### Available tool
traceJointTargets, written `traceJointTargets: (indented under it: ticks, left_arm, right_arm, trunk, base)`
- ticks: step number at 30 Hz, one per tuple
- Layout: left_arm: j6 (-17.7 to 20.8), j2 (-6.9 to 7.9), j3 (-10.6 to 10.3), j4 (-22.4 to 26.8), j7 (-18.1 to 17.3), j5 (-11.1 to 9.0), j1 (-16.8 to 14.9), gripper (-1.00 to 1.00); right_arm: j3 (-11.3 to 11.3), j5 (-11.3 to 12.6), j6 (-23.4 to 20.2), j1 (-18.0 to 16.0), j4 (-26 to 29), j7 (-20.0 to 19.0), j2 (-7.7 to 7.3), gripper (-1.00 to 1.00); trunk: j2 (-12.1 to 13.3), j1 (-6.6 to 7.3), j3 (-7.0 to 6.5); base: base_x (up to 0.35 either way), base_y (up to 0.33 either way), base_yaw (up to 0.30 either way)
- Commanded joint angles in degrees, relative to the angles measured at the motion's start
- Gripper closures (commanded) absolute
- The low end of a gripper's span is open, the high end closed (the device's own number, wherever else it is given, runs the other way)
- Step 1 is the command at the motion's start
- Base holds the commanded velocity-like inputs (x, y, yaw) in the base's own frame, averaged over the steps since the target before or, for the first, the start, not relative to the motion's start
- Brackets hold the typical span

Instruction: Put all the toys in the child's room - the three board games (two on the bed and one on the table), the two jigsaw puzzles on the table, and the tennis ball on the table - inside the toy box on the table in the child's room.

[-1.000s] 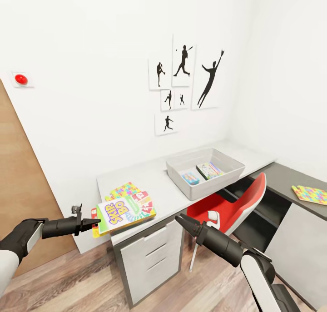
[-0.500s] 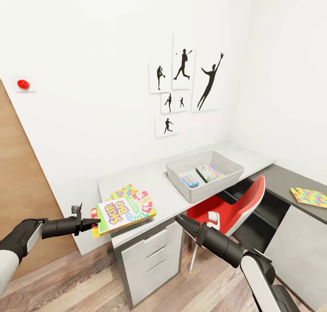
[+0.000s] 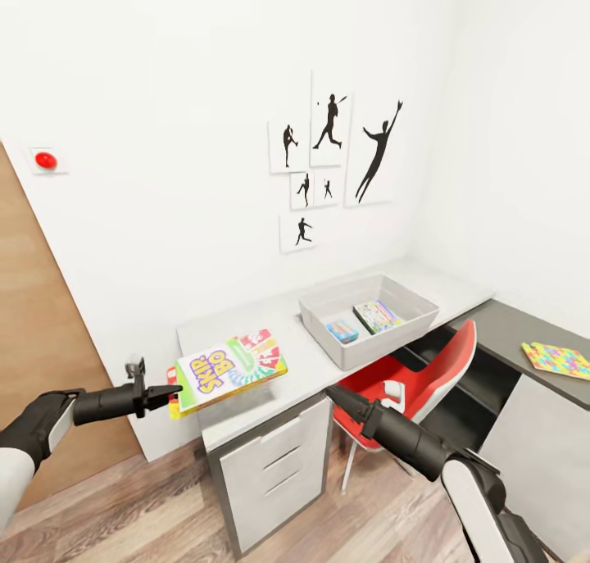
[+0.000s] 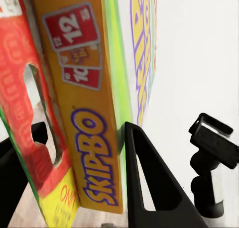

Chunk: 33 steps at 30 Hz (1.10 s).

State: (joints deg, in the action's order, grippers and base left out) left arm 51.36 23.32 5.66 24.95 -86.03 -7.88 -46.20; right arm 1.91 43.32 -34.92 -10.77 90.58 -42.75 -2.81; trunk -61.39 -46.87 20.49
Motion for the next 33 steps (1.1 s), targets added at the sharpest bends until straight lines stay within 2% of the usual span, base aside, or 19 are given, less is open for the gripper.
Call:
traceJointTargets:
  ticks: [1,4,9,18,33]
  left_arm:
    - [1.1,0.0,-0.06,0.1,-0.62,0.2,-0.1,1.0]
    - [3.11,-0.02,-0.05,1.22,-1.84,0.17,-0.38,1.0]
    - [4.02,0.05,-0.04,2.48,-2.26,0.25,-0.56,1.0]
    - [4.31,0.05,-0.11,3.05,-2.38,0.32,-0.64,1.0]
    - [4.51,-0.03,-0.2,3.08,-2.39,0.48,-0.64,1.0]
  right_arm:
    - [-0.31,0.48,-0.65,-0.04,0.05,0.23,-0.04,-1.0]
    - [-1.8,0.58,-2.74,-0.01,0.14,0.37,-0.07,-1.0]
    - [-2.77,0.6,-3.7,0.28,0.07,-0.04,-0.02,-1.0]
    - [-2.91,0.31,-3.76,0.68,0.03,0.27,0.55,-1.0]
    - [-2.88,0.28,-3.75,0.75,0.04,0.3,0.86,-1.0]
  trunk:
    - [0.37,0.22,-0.11]
    - [1.58,0.88,-0.65]
    - [3.58,1.98,-1.55]
    - [7.19,3.96,-3.35]
    - [13.21,7.25,-7.25]
  base:
    - [0.0,0.0,0.0]
    - [0.0,0.0,0.0]
    - [0.0,0.0,0.0]
    - [0.0,0.0,-0.027]
    - [0.0,0.0,-0.144]
